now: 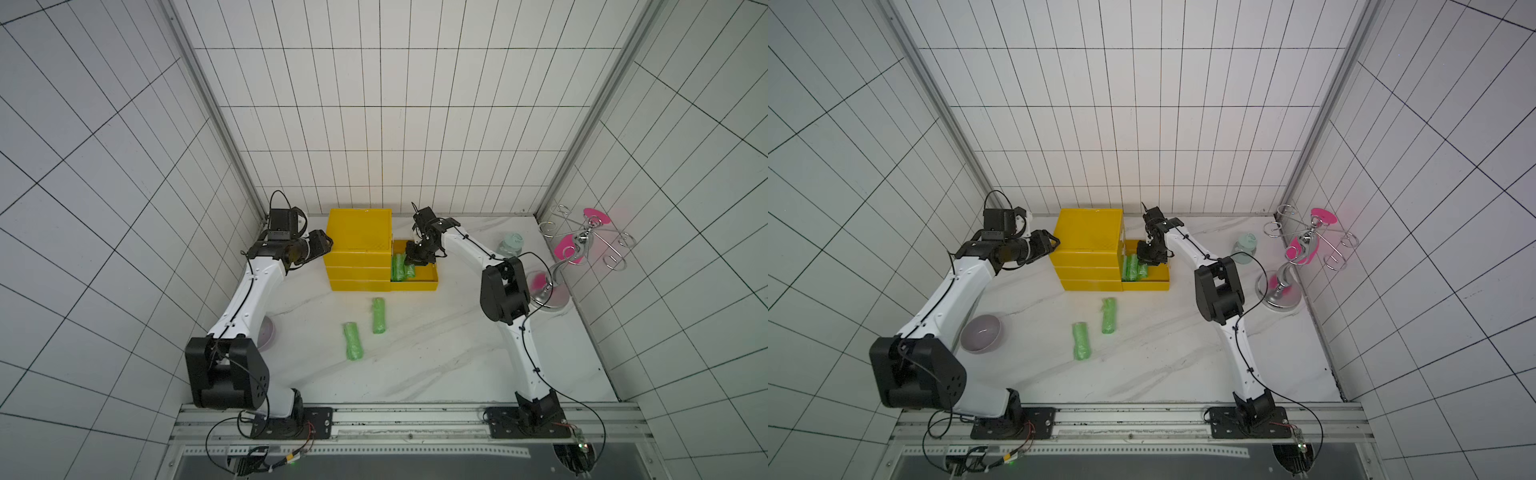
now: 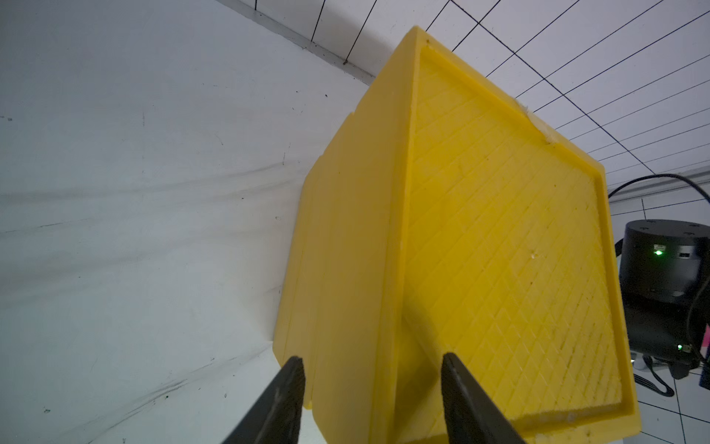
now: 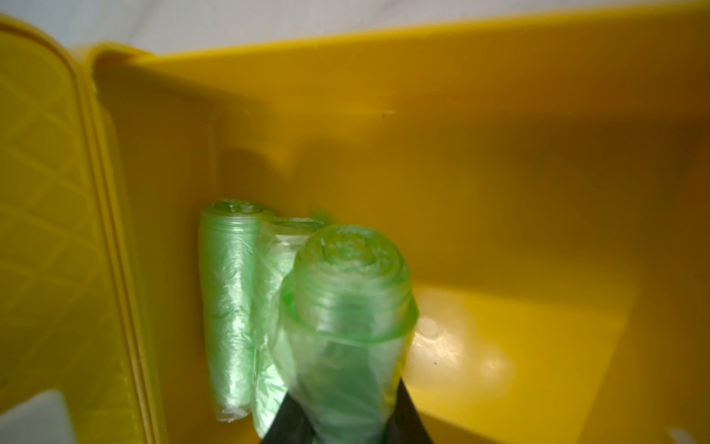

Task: Sort the rolls of trash bags by color and place them into the drawer
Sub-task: Place the roll of trash bags in the drawer.

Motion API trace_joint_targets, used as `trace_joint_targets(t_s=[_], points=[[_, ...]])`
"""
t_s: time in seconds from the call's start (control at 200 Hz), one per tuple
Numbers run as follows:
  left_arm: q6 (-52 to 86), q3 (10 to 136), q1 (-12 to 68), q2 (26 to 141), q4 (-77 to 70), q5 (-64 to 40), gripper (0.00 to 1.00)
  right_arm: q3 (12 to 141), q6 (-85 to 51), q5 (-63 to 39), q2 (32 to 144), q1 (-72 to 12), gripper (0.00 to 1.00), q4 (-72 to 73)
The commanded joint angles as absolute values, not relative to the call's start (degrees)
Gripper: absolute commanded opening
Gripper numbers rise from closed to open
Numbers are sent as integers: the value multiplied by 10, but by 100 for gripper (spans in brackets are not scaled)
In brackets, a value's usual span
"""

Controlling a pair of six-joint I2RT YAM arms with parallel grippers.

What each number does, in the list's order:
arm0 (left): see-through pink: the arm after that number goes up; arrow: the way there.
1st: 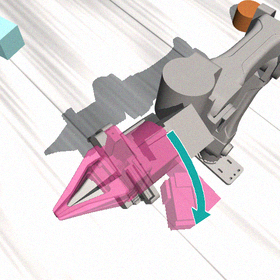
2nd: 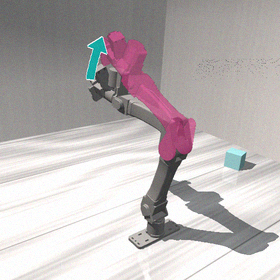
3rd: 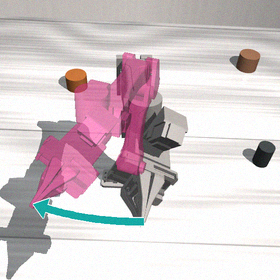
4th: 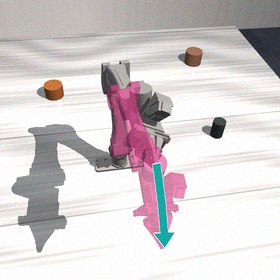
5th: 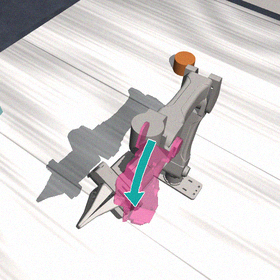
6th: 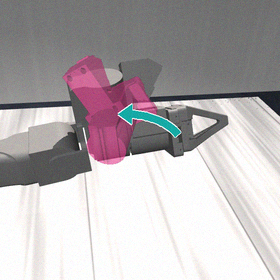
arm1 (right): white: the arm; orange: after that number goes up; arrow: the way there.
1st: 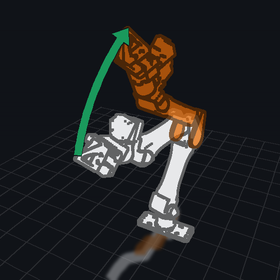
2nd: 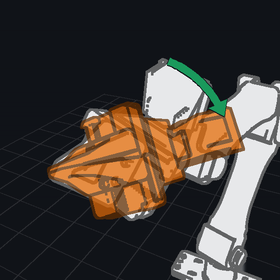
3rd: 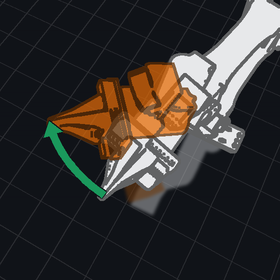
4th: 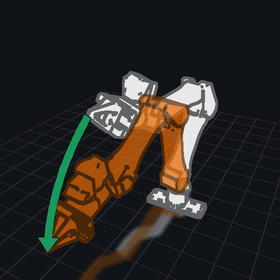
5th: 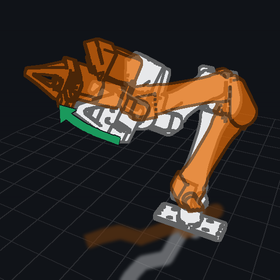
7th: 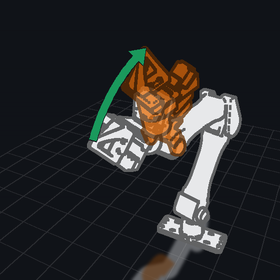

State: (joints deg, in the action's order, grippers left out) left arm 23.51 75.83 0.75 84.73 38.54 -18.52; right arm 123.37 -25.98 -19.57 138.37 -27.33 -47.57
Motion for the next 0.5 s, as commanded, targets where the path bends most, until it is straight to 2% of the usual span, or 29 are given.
trace_joint_targets(t_s=[0.0,0.125,0.27,0.495], points=[[231,753,10,853,377,-193,56,1276,-280,-231,1404,-288,23,-487],[229,751,11,853,378,-193,56,1266,-302,-246,1402,-290,33,-468],[230,747,11,850,378,-194,56,1242,-306,-228,1375,-288,49,-454],[230,745,11,845,377,-189,56,1181,-298,-211,1297,-269,56,-435]])
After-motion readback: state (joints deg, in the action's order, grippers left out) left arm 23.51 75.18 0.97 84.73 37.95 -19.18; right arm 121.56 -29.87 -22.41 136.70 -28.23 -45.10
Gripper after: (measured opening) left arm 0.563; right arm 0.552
